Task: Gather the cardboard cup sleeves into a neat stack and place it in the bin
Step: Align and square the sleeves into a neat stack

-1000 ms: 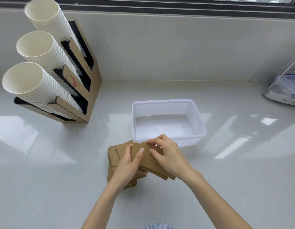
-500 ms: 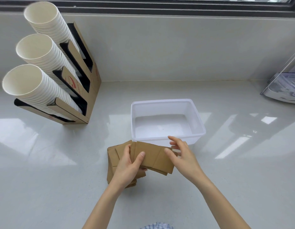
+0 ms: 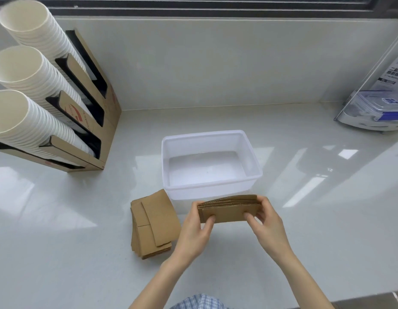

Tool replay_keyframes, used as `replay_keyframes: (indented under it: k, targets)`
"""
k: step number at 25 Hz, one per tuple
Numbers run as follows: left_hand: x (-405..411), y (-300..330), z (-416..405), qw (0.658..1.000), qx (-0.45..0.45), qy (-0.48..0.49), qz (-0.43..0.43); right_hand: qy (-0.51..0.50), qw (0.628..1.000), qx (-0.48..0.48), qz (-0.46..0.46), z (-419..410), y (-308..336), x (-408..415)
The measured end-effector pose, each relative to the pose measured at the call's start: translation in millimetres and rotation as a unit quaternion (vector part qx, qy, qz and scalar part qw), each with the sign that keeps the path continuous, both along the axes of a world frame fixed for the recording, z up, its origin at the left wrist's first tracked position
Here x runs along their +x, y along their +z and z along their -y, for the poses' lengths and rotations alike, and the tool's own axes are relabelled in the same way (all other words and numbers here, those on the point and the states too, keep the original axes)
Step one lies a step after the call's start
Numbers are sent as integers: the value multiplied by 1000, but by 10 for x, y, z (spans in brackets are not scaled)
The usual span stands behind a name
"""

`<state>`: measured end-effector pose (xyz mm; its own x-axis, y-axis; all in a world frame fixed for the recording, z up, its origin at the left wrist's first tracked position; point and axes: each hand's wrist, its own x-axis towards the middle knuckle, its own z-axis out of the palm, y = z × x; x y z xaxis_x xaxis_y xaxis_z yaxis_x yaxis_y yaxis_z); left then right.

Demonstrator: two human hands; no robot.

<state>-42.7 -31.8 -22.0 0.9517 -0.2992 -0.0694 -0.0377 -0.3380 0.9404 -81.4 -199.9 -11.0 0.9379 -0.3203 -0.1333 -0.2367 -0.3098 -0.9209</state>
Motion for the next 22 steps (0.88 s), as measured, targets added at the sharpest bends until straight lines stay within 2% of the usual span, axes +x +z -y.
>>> replay_keyframes:
  k: [4,12,18,22]
  targets:
    - [-56,-183,107,999,36,24,12,-1,999,-45,-19,57,-170,-97]
    - [-24,-385,54,994,107,-12,20,26,995,-82,-53,10,-333,-109]
    - [-21,-358,75,991,126,-33,22,25,994,-58,-93,-100,-333,-68]
    - [-31,-285,71,992,114,-48,14,13,996,-50,-75,-157,-314,-70]
